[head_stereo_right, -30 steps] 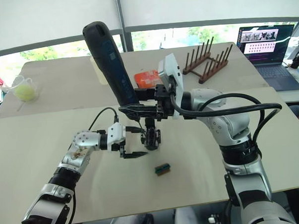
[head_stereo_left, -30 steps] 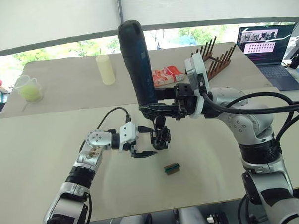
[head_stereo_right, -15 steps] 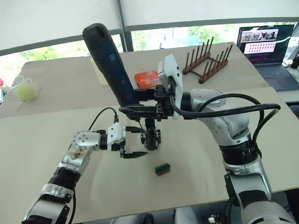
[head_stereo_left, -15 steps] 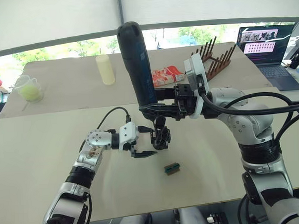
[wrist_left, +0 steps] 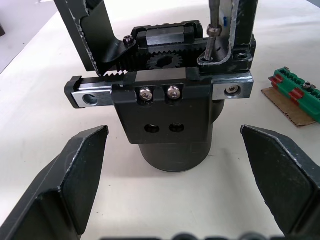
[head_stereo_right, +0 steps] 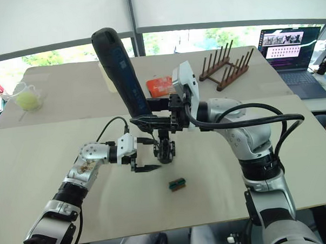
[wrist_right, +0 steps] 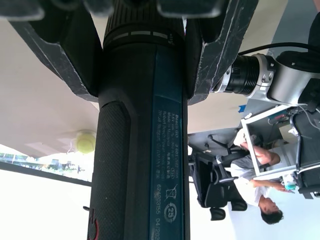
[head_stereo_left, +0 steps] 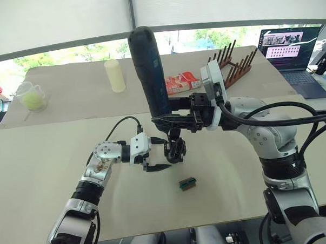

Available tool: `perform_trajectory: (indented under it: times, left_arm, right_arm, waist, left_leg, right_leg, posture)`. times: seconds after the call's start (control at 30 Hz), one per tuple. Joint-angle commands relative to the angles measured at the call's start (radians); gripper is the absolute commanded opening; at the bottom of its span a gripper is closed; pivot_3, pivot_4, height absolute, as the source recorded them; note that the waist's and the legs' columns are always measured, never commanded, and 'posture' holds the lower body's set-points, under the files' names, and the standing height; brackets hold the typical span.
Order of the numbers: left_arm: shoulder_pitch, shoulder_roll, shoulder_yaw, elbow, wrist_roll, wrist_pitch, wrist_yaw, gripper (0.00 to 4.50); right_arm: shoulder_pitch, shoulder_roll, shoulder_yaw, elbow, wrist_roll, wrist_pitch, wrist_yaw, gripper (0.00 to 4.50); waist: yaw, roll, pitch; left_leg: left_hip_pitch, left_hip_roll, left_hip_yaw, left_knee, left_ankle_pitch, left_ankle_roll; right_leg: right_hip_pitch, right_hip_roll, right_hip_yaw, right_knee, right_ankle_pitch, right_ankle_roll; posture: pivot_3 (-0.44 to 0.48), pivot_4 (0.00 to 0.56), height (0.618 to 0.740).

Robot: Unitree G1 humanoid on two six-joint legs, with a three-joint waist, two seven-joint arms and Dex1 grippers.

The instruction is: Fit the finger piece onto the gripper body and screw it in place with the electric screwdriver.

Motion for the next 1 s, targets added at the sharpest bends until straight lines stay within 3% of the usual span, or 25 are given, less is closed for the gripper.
perform_trajectory:
  times: [0.03,1.0]
  left_arm:
    - [-0.017,0.003,0.009,-0.030,-0.008,-0.001,0.003,4.50]
    - [-0.014,0.003,0.008,-0.026,-0.007,-0.005,0.008,4.50]
  right_arm:
    - [-0.006,0.001,-0.014,-0.025,-0.003,-0.032,0.021,1.90]
    - [-0.036,0.021,-0.020,-0.013,-0.016,-0.036,0.031,1.90]
  waist:
    - [0.000,0.000,0.000]
    - [0.000,0.000,0.000]
  left_leg:
    - [0.000,0.000,0.000,0.000,0.000,0.000]
    - [0.000,0.000,0.000,0.000,0.000,0.000]
  right_leg:
    - [0.000,0.000,0.000,0.000,0.000,0.000]
    - [0.000,0.000,0.000,0.000,0.000,0.000]
  posture:
    - [0.000,0.150,0.740]
    - [0.000,0.150,0.740]
